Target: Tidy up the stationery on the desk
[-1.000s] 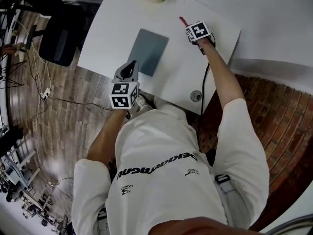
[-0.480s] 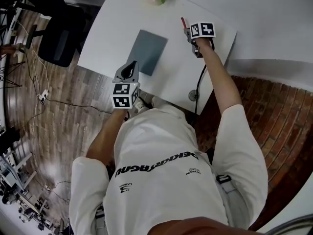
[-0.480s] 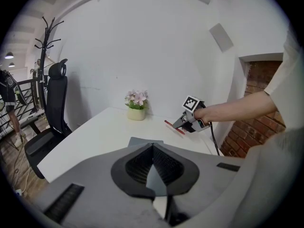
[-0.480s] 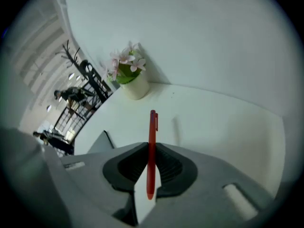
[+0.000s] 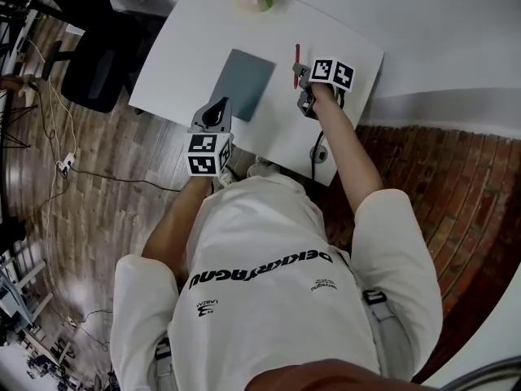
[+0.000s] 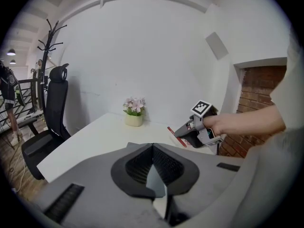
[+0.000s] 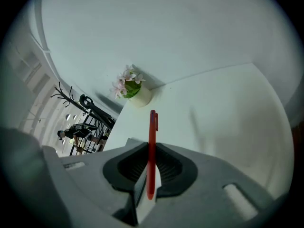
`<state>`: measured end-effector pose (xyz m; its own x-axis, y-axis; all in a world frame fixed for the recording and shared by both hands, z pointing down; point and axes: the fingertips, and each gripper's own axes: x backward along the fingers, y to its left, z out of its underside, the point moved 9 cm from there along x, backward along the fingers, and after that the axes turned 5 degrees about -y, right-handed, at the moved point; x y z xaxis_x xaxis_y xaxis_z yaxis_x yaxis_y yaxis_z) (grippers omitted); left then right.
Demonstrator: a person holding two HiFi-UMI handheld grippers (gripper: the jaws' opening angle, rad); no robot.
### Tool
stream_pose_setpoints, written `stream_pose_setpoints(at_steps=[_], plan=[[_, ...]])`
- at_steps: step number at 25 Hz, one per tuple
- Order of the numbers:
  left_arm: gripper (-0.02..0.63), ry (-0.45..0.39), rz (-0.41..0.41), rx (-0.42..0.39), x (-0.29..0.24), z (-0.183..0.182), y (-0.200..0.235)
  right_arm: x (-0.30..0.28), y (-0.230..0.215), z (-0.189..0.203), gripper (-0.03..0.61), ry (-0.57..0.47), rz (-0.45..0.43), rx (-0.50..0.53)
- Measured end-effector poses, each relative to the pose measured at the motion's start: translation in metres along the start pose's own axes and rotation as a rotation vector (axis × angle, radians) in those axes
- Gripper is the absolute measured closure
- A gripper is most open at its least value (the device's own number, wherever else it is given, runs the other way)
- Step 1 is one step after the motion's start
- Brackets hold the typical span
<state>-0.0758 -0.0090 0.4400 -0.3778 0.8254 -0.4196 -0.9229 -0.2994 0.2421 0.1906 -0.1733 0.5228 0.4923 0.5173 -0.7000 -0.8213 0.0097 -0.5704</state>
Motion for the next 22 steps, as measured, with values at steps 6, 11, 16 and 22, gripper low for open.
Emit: stream_pose_setpoints(at_steps=[6,11,16,22], plan=[[0.615,-0.014,0.013,0.003,0.017,0.003,-0.003,0.015,0.022,0.055,0.528,-0.03,0.025,-0.06],[0.615,-0.019,0.018,0.004,0.029,0.009,-0.004,0.018,0.032,0.083,0.528,-0.06,0.028,-0.166],[0.615,-0.017,0.02,0.013,0.039,0.014,-0.005,0.017,0.037,0.104,0.528,-0.083,0.037,-0.248],[0.615,-0.009,0.011,0.028,0.047,0.021,-0.003,-0.004,0.028,0.126,0.528,-0.049,0.071,-0.318]])
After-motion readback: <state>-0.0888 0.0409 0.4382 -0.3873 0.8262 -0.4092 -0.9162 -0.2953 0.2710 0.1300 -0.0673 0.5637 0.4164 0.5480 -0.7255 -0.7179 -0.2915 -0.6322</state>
